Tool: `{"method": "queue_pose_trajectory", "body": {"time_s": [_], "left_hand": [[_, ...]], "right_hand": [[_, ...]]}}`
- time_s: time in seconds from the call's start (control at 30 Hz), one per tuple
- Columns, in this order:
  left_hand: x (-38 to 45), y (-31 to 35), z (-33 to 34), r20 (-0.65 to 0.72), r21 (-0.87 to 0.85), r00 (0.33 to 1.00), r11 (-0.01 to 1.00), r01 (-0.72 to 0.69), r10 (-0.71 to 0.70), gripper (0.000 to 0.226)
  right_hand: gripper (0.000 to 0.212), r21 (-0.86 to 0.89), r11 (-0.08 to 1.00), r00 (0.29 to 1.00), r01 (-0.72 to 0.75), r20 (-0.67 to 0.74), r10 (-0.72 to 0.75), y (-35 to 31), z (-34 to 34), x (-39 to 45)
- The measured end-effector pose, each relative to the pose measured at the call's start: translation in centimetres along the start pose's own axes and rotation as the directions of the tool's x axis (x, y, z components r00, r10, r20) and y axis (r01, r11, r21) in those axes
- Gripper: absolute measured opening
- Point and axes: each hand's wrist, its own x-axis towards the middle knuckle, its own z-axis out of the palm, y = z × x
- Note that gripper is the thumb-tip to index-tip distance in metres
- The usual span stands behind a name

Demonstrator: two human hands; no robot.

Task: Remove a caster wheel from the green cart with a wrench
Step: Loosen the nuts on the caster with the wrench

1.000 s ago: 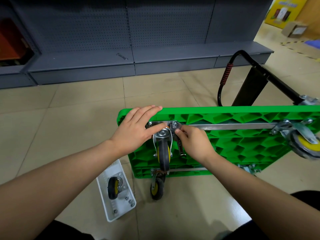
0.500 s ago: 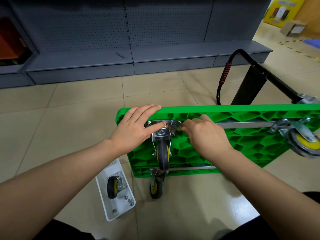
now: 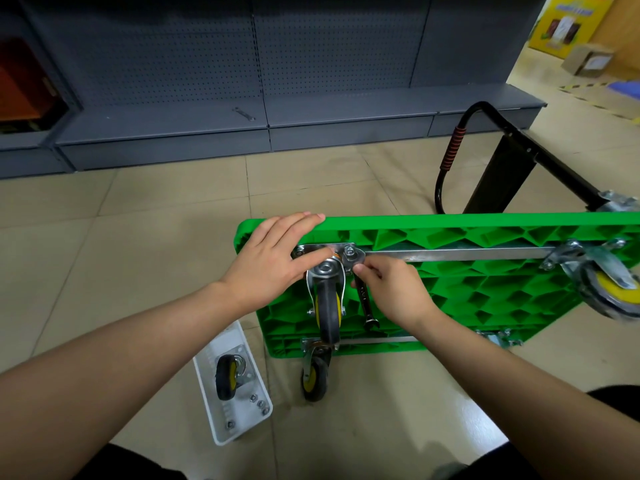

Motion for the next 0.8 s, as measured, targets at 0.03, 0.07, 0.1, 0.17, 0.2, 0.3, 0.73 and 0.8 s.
{"method": "queue_pose_trajectory", "body": {"time_s": [0.03, 0.07, 0.1, 0.17, 0.2, 0.3, 0.73, 0.8], "left_hand": [[0.0, 0.0, 0.0, 0.002, 0.001, 1.0, 1.0, 0.0, 0.0, 0.046], [0.0, 0.0, 0.1, 0.004, 0.003, 1.0, 1.0, 0.0, 0.0, 0.046], [0.0, 0.0, 0.1, 0.006, 0.003, 1.0, 1.0, -0.001, 0.001, 0.045], [0.0, 0.0, 0.2, 0.006, 0.003, 1.0, 1.0, -0.002, 0.002, 0.045], [0.0, 0.0, 0.2, 0.005, 0.005, 1.0, 1.0, -0.002, 0.002, 0.044], [0.0, -0.1, 0.2, -0.005, 0.009, 1.0, 1.0, -0.006, 0.006, 0.043], [0.0, 0.0, 0.1, 0.002, 0.007, 1.0, 1.0, -0.006, 0.006, 0.048], [0.1, 0.0, 0.1, -0.003, 0.003, 1.0, 1.0, -0.003, 0.003, 0.045]], "right_hand": [[0.028, 0.012, 1.0, 1.0, -0.004, -0.009, 0.004, 0.0, 0.1, 0.1], [0.028, 0.022, 1.0, 1.0, -0.007, -0.016, 0.007, 0.0, 0.3, 0.2], [0.028, 0.029, 1.0, 1.0, -0.006, -0.022, 0.007, 0.0, 0.5, 0.2], [0.028, 0.045, 0.999, 0.999, -0.005, -0.034, 0.007, 0.0, 0.8, 0.3], [0.029, 0.054, 0.999, 0.999, -0.007, -0.045, 0.009, 0.1, 0.9, 0.4], [0.029, 0.056, 0.998, 0.997, 0.009, -0.078, -0.004, 0.1, 1.3, 0.3], [0.018, -0.639, 0.678, 0.867, 0.363, -0.035, -0.497, -0.5, -2.2, 1.1], [0.02, -0.682, 0.641, 0.853, 0.353, -0.046, -0.519, -0.6, -2.6, 1.0]]}}
